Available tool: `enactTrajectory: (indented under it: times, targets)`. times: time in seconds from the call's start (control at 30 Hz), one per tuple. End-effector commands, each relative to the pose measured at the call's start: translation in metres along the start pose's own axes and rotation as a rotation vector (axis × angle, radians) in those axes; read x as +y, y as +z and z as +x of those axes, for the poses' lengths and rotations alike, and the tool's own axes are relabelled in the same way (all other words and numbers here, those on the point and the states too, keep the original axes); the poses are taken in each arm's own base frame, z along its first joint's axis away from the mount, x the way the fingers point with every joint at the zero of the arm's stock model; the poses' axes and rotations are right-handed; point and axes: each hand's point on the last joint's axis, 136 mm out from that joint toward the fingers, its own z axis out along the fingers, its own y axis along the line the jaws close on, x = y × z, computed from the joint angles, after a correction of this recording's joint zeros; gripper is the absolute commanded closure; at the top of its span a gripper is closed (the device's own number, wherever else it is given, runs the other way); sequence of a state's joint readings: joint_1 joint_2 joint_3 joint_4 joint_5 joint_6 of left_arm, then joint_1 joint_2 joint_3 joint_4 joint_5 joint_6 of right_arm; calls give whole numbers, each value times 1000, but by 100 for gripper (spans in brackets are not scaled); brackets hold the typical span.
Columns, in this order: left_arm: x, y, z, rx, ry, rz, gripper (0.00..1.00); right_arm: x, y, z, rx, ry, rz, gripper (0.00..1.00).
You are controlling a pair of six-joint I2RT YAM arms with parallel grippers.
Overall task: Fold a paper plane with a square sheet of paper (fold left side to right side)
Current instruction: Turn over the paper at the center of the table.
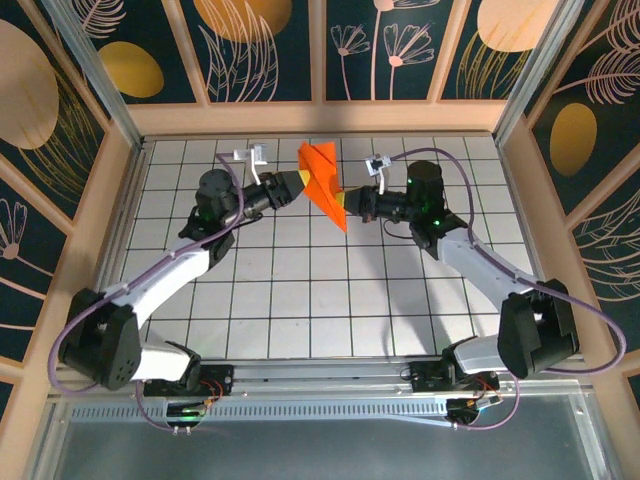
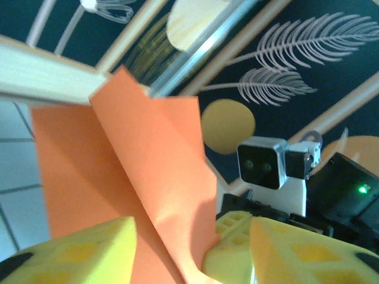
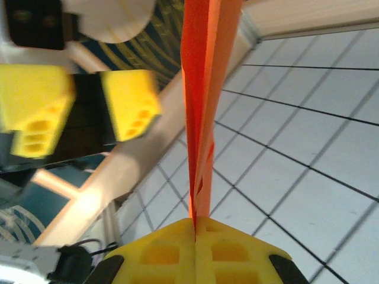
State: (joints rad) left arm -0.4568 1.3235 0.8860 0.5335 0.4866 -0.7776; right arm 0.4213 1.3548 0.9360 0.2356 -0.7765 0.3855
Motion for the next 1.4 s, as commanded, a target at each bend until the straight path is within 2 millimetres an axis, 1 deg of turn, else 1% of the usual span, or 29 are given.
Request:
enactTrajectory:
  times: [0.0,0.17,0.3,0.4,0.47,0.53,0.63,0.77,0.9,0.97,1.1,1.2,1.27,1.37]
  targets:
    - [28,-23,-8,-73,103,-217,42,-11,-7,-8,3,-88,221,100]
    - [49,-61,-19,-159,170,-425,34,-35,-5,1,84,-213,595,100]
    - [55,-97,-33,-244,227,-572,29,-58,-15,1,119,-267,891,100]
    - [55,-127,-46,-341,255,-662,23,-68,-19,4,154,-313,1053,100]
    - [55,-145,-51,-397,265,-713,19,-73,-20,6,175,-349,1148,100]
    - [57,-161,-55,-442,269,-764,17,-78,-18,12,214,-391,1226,100]
    - [58,-177,-57,-475,281,-811,14,-86,-14,23,278,-460,1338,100]
    - [56,-183,-56,-484,286,-818,12,-102,-7,43,378,-539,1450,100]
    - [57,-183,-55,-485,288,-816,10,-122,4,69,480,-567,1511,100]
    - [57,-183,-55,-482,289,-815,10,-131,13,86,518,-554,1499,100]
    - [57,-180,-55,-476,291,-812,9,-148,36,124,606,-494,1422,100]
    - [57,-180,-56,-476,296,-814,9,-153,51,146,661,-463,1369,98]
    - [56,-178,-58,-475,299,-811,9,-151,61,155,670,-420,1313,93]
    - [56,-171,-59,-460,298,-797,9,-143,75,159,643,-350,1216,77]
